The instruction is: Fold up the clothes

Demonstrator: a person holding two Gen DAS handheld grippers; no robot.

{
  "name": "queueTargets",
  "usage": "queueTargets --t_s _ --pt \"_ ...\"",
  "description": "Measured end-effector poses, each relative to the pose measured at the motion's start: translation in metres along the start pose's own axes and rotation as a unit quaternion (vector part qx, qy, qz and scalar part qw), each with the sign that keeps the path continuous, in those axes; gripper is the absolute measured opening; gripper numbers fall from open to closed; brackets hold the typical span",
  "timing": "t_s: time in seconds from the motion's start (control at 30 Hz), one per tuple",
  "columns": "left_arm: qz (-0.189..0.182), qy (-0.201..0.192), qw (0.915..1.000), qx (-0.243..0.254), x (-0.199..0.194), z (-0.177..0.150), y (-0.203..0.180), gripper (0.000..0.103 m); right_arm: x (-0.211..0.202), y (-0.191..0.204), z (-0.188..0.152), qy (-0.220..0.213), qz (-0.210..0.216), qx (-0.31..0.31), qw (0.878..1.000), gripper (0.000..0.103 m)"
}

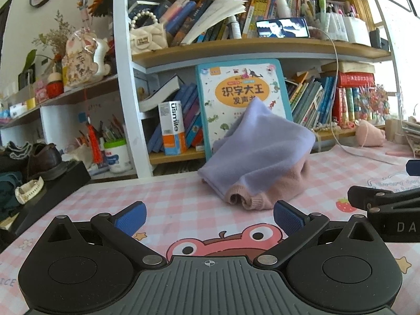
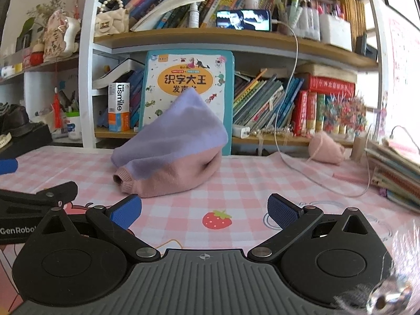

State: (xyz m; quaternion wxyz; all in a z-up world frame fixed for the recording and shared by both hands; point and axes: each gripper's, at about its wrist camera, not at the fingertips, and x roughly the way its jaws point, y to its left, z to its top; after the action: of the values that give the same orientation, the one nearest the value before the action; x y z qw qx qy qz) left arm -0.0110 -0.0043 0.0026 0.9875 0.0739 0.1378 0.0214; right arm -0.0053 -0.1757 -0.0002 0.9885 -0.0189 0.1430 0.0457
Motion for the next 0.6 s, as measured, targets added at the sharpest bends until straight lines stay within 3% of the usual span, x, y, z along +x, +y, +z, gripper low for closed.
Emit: queueTargets --t_s 0.3,0.6 --pt "-0.022 0.024 0.9993 -0.017 0.0094 -0.0002 0.0058 0.103 0.0031 0.0007 0.0009 0.006 0.005 -0.005 1.0 0.103" --pt "-0.009 0.005 0.9995 -0.029 0.0027 -0.0009 0.0094 0.103 0.0038 0.0037 0.0012 0.007 0.029 -0.012 0.999 0.103"
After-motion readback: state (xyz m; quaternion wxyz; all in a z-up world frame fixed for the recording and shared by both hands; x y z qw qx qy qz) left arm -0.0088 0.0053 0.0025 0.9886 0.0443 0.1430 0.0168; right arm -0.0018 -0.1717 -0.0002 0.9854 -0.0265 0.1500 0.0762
